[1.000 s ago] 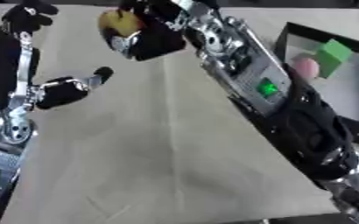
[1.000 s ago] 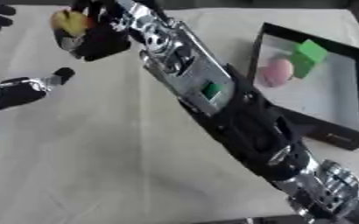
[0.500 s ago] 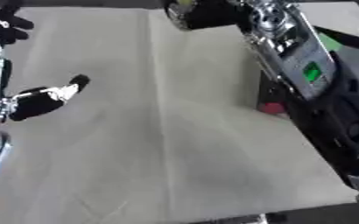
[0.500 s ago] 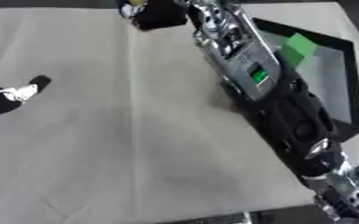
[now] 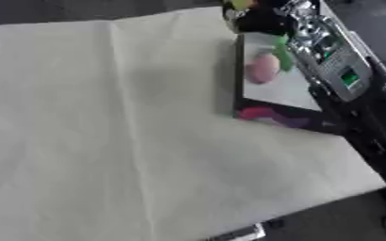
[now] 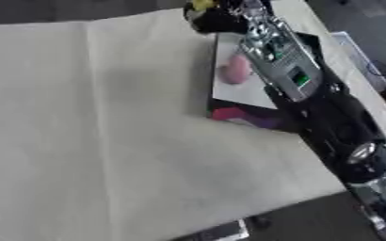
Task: Pick up the objects with one hand, pass them to the other hand, and then place them into the box on the other side of the table.
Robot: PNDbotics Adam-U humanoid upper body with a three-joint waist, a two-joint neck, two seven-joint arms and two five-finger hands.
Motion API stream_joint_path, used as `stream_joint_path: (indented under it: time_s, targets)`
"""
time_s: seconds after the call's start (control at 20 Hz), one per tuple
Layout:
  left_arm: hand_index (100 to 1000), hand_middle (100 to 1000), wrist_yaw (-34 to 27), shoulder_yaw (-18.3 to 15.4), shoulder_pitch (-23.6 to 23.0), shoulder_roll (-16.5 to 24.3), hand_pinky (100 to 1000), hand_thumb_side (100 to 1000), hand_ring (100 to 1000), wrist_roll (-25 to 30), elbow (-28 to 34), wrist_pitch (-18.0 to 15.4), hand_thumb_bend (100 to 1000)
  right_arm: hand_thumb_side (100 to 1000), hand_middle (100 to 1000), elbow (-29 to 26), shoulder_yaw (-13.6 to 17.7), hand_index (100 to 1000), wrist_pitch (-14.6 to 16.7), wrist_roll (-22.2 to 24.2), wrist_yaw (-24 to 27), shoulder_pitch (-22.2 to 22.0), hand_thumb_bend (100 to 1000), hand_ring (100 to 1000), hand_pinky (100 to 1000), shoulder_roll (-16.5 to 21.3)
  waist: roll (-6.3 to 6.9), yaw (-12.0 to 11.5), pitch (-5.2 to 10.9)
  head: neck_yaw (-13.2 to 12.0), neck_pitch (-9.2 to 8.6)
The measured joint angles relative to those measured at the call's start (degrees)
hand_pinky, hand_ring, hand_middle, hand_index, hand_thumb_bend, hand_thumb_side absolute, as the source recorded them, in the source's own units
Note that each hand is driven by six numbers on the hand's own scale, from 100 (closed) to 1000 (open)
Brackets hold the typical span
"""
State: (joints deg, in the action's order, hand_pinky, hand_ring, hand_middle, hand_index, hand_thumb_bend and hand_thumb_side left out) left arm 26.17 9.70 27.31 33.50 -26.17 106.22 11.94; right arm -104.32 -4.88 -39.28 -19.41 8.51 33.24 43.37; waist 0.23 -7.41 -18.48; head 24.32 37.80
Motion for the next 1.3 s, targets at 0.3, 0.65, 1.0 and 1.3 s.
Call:
stream_joint_path:
  time_s: [0.3, 0.65, 1.0, 1.3]
  targets:
    - [870, 660, -2.11, -3.76, -1.65, 1.82, 706, 328, 651, -3.60, 2.40, 1.19, 472, 100, 136, 1.91, 3.10, 417, 0.61, -2.47, 0.98, -5.41, 288, 406, 724, 3.35, 0.73, 0.32, 0.00, 3.41, -1.44]
    - [869, 662, -2.71, -5.69, -2.27, 2.38, 706, 321, 653, -5.76, 3.33, 1.72, 472, 100, 244, 3.78, 4.92, 512, -0.05, -0.69, -1.97, -10.25, 308, 474, 738, 5.90, 0.92, 0.40, -0.02, 4.22, -1.72]
    - [871, 665, -3.04, -6.50, -2.62, 2.40, 708, 324, 655, -6.78, 3.49, 2.18, 469, 213, 711, 5.88, 6.62, 890, -0.07, 4.89, -12.85, -12.69, 606, 775, 864, 6.36, 0.86, 0.36, -0.09, 3.49, -1.66]
    - [870, 664, -3.07, -6.87, -2.65, 2.40, 707, 324, 655, -7.12, 3.49, 2.34, 468, 263, 767, 6.59, 8.55, 933, -0.36, 7.55, -21.84, -12.92, 567, 817, 867, 6.35, 0.75, 0.31, -0.09, 2.47, -1.58]
